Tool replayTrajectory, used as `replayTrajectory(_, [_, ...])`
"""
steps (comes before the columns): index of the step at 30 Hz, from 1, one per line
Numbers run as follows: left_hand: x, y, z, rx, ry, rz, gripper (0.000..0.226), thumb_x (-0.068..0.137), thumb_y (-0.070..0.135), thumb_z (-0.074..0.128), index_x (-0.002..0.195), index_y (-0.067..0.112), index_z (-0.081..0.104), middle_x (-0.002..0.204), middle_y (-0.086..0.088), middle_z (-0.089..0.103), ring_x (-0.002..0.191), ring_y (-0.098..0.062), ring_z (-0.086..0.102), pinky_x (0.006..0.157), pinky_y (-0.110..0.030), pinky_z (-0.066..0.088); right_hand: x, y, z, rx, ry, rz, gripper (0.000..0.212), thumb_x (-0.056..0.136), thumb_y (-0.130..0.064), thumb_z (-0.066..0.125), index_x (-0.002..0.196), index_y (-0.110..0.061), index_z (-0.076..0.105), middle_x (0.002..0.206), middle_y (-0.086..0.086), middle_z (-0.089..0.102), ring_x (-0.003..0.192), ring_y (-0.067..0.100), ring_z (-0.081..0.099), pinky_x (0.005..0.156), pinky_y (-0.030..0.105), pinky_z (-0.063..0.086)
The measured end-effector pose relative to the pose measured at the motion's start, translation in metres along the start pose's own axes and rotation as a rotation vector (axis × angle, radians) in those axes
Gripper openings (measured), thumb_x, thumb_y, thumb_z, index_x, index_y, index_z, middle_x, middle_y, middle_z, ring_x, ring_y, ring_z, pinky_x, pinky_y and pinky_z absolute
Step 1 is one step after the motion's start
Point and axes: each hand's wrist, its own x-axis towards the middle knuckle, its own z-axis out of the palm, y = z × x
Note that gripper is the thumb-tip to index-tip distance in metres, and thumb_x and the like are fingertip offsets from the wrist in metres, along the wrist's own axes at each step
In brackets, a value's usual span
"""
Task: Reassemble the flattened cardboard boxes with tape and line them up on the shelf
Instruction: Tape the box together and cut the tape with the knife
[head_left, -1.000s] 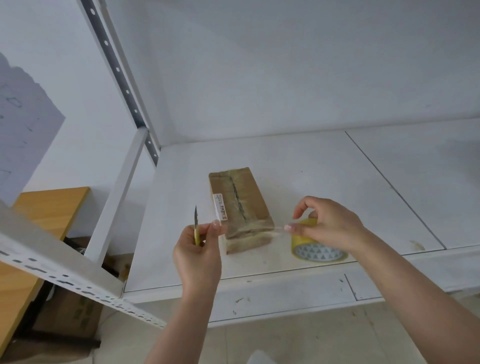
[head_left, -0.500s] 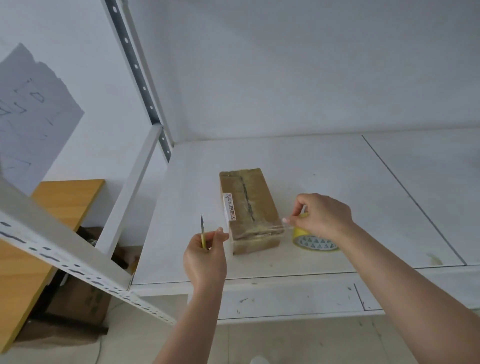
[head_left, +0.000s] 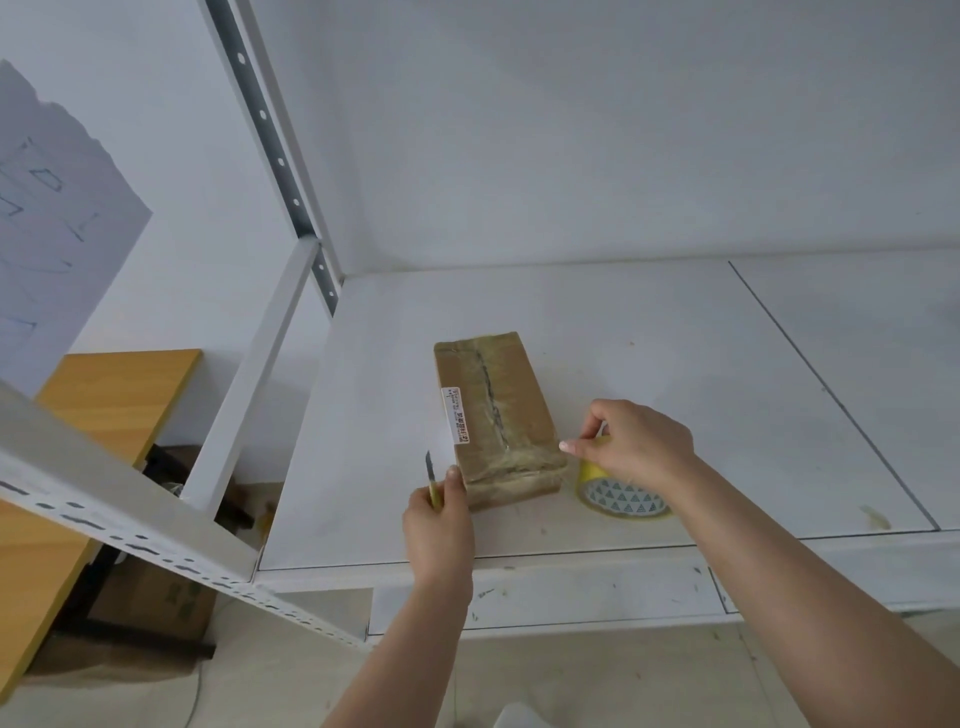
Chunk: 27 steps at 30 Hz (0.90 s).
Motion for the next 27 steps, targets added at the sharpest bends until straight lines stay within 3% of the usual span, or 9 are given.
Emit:
replayTrajectory(4, [0.004,0.003,0.007,-0.124,0.025,-0.087,0.02,0.097,0.027,0.055,0.102,0.012,0.044,0.085,-0.001,0.051,0.071,-0.014,0.048,0.059,-0.031,0.038,-0.003,-0.003,0.0,0.008,-0.009,0.002,0.034,0.083,-0.064,0.06,0.076,-0.032,0.051,0.078,-0.02,0.052,0.083,0.008,0.054,0.057,0.023,0.03])
replayTrajectory(8, [0.015,0.01,-0.001,-0.048,0.0,-0.052,0.031,0.089,0.016,0.065,0.108,0.008,0.043,0.085,-0.004,0.056,0.068,-0.015,0.052,0.06,-0.03,0.04,-0.007,-0.004,0.003,0.017,-0.006,-0.009,0.032,0.086,-0.061,0.057,0.077,-0.031,0.051,0.088,-0.017,0.059,0.089,0.01,0.058,0.059,0.024,0.033])
replayTrajectory(10, [0.022,0.02,-0.012,-0.037,0.032,0.014,0.038,0.086,0.016,0.07,0.112,0.007,0.044,0.085,-0.004,0.056,0.069,-0.015,0.052,0.061,-0.03,0.04,-0.009,-0.004,0.003,0.022,-0.012,0.001,0.033,0.086,-0.063,0.057,0.077,-0.031,0.051,0.086,-0.018,0.058,0.085,0.008,0.057,0.058,0.024,0.032])
replayTrajectory(12, [0.026,0.034,-0.023,-0.016,0.061,0.166,0.03,0.092,0.029,0.064,0.109,0.012,0.046,0.084,0.0,0.053,0.069,-0.015,0.05,0.062,-0.031,0.038,-0.011,-0.003,0.005,0.04,-0.02,0.027,0.034,0.084,-0.065,0.057,0.078,-0.032,0.053,0.083,-0.02,0.058,0.079,0.004,0.055,0.057,0.024,0.032])
replayTrajectory(14, [0.025,0.053,-0.027,-0.003,-0.111,0.328,0.023,0.1,0.039,0.048,0.092,0.017,0.05,0.077,0.003,0.05,0.064,-0.016,0.046,0.059,-0.03,0.036,-0.012,-0.002,0.006,0.059,-0.017,0.051,0.034,0.082,-0.065,0.058,0.078,-0.032,0.055,0.081,-0.02,0.058,0.076,-0.001,0.053,0.056,0.024,0.032])
replayTrajectory(17, [0.012,0.082,-0.011,0.127,-0.598,0.48,0.043,0.105,0.038,0.035,0.072,0.016,0.051,0.062,0.005,0.048,0.051,-0.011,0.04,0.051,-0.021,0.036,-0.011,-0.003,0.004,0.055,-0.036,0.065,0.034,0.08,-0.067,0.059,0.077,-0.033,0.055,0.082,-0.021,0.058,0.077,-0.002,0.053,0.057,0.025,0.032])
replayTrajectory(20, [0.004,0.093,0.017,0.381,-0.878,0.537,0.053,0.106,0.039,0.03,0.067,0.012,0.053,0.057,-0.001,0.054,0.045,-0.012,0.049,0.048,-0.019,0.041,-0.011,-0.001,0.0,0.077,-0.062,0.059,0.034,0.079,-0.067,0.06,0.077,-0.034,0.057,0.084,-0.019,0.06,0.079,0.0,0.056,0.059,0.026,0.035])
replayTrajectory(24, [0.017,0.084,0.036,0.567,-0.857,0.478,0.057,0.104,0.046,0.031,0.067,0.011,0.056,0.052,0.002,0.057,0.041,-0.011,0.054,0.045,-0.019,0.043,-0.012,0.008,-0.011,0.367,-0.253,0.024,0.013,0.085,-0.046,0.067,0.085,-0.033,0.066,0.093,-0.007,0.065,0.087,0.012,0.063,0.076,0.032,0.052])
replayTrajectory(27, [0.022,0.08,0.04,0.586,-0.817,0.495,0.056,0.103,0.048,0.033,0.068,0.012,0.057,0.045,0.006,0.057,0.038,-0.009,0.053,0.042,-0.015,0.041,-0.015,0.016,-0.025,0.495,-0.391,0.015,0.009,0.089,-0.029,0.066,0.095,-0.033,0.071,0.103,-0.001,0.066,0.097,0.017,0.063,0.089,0.037,0.053])
